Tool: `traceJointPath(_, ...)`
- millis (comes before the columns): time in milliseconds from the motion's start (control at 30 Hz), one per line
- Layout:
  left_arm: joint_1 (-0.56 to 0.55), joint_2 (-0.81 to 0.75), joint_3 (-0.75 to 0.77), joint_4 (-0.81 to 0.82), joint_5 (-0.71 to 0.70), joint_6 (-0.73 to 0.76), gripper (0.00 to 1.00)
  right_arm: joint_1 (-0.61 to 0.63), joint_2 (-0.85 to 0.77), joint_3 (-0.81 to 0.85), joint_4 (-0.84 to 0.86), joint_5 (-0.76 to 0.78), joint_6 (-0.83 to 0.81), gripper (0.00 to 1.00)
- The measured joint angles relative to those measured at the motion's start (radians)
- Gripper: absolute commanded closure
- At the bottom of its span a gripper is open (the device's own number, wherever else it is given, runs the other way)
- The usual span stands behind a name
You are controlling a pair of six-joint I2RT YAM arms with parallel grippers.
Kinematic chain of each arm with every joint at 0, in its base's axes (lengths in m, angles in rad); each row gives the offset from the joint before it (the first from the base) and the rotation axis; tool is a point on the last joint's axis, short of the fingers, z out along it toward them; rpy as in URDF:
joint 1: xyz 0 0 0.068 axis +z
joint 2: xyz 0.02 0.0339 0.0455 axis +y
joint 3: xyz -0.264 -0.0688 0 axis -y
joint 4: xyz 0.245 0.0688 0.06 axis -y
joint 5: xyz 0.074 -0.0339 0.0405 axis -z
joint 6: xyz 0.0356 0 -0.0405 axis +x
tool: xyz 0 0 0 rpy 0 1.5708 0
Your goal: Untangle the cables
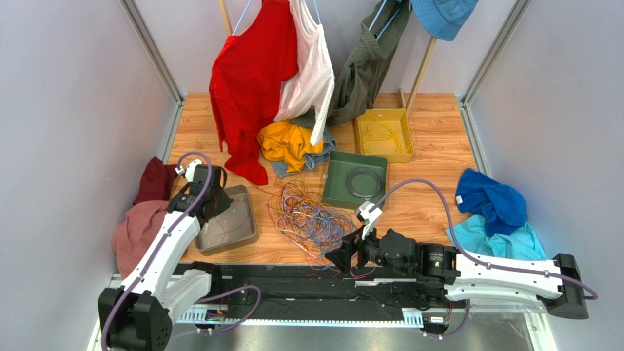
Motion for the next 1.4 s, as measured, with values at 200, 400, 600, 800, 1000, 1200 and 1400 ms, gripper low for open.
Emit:
traceJointPath(200,0.014,-0.001,0.017,-0.019,0.018,0.025,0.59,0.0,0.003,-0.013,0.0,0.001,0.002,0.2)
traceJointPath(400,0.028,-0.039,0.188,-0.097,-0.006,0.067,0.58,0.0,0.009,-0.013,0.0,0.004,0.002,0.2)
traceJointPath(600,0.033,-0.091,0.252,-0.125,0.023,0.114,0.01,0.0,0.032,-0.013,0.003,0.008,0.002,0.19)
traceJointPath(800,-0.05,-0.285,0.085,0.028,0.248,0.113,0.01,0.0,0.04,-0.013,0.005,0.053,-0.008,0.18)
traceJointPath(1000,-0.502,-0.171,0.0,0.178,0.229,0.07,0.01,0.0,0.114,0.023,0.002,0.087,-0.025,0.18)
traceJointPath(1200,-0.703,-0.022,-0.082,0.281,0.139,-0.012,0.01,0.0,0.14,0.053,-0.006,0.103,-0.026,0.18)
traceJointPath(1400,-0.755,0.028,-0.169,0.381,0.103,-0.085,0.03,0.0,0.167,0.068,-0.063,0.184,-0.012,0.17)
